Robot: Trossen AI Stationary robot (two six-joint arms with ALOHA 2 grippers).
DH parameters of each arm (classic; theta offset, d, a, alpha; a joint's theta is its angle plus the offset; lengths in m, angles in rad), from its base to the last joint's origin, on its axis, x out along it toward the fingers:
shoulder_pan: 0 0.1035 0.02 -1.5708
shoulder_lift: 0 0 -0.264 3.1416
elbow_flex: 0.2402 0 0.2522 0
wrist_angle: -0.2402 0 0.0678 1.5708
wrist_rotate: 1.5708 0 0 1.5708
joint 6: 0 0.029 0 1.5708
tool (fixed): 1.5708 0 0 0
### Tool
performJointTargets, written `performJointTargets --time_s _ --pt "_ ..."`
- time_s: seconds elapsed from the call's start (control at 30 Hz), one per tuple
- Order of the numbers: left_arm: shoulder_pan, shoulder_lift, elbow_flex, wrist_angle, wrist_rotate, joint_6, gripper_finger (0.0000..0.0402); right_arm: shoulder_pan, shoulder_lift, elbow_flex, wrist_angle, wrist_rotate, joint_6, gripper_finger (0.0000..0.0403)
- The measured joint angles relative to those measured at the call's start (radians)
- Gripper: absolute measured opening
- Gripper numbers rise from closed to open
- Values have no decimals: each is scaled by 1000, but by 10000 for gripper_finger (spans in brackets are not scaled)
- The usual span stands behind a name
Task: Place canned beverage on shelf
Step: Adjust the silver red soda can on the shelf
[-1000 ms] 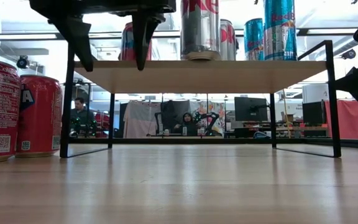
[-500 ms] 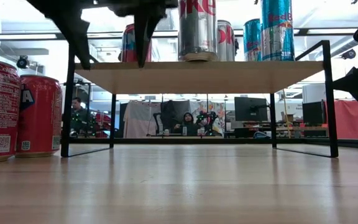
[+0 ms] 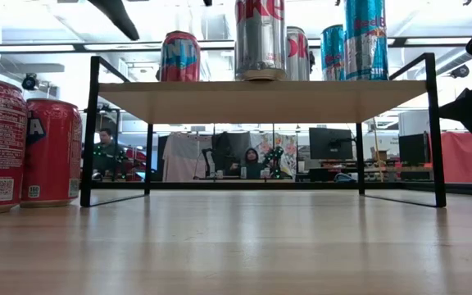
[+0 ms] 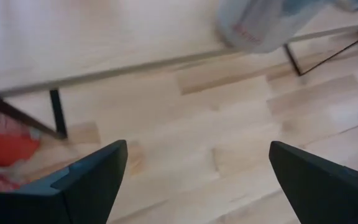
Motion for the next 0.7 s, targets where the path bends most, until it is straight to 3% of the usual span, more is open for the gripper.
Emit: performJointTargets --time_s 0.2,0.47,0.7 --pt "-39 21 -6 1 -134 -1 387 0 0 0 0 0 0 384" --pt "-40 27 -6 47 -176 58 399 0 0 0 0 0 0 384" --pt "-38 50 -6 134 -372 211 399 0 0 0 0 0 0 384"
